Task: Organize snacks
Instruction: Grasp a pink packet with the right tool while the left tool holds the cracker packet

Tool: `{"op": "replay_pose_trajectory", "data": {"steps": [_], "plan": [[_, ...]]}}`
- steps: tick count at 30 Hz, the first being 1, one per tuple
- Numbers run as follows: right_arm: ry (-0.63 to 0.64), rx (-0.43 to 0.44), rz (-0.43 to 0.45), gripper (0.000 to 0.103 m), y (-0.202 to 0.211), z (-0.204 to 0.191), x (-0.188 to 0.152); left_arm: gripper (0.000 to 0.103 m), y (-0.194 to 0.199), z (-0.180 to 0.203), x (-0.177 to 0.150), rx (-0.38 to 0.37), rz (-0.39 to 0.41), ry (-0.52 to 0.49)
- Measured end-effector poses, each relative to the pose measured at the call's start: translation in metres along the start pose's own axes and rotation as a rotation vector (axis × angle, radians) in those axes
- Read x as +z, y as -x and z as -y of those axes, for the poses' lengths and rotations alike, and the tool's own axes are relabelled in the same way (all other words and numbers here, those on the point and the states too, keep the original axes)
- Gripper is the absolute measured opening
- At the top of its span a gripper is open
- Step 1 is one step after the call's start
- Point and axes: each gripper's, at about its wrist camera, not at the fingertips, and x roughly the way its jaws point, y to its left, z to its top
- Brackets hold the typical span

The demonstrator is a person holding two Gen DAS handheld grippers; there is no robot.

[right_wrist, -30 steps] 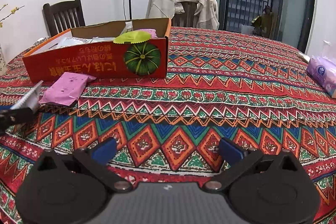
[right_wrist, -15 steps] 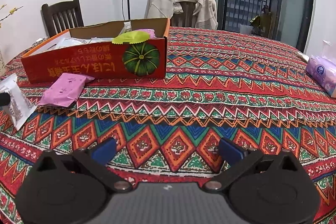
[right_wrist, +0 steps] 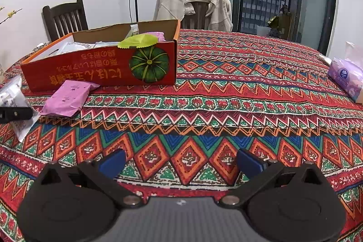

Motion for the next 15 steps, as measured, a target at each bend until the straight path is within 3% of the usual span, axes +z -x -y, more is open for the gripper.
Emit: {"op": "replay_pose_trajectory", "data": {"steps": [5, 9, 15], "plan": [[0.008, 0.006, 0.002, 0.103, 0.002, 0.0, -0.001, 0.016, 0.018, -0.004, 0.004, 0.009, 0.068, -0.019], [0.036, -0.006, 0.019, 0.097, 0.005, -0.005, 0.001, 0.016, 0.026, -0.018, 0.016, 0.033, 0.115, -0.062], [0.064, 0.04, 0.058, 0.1, 0.015, -0.045, 0.023, 0.016, 0.017, -0.052, 0.027, 0.07, 0.176, -0.002]]}}
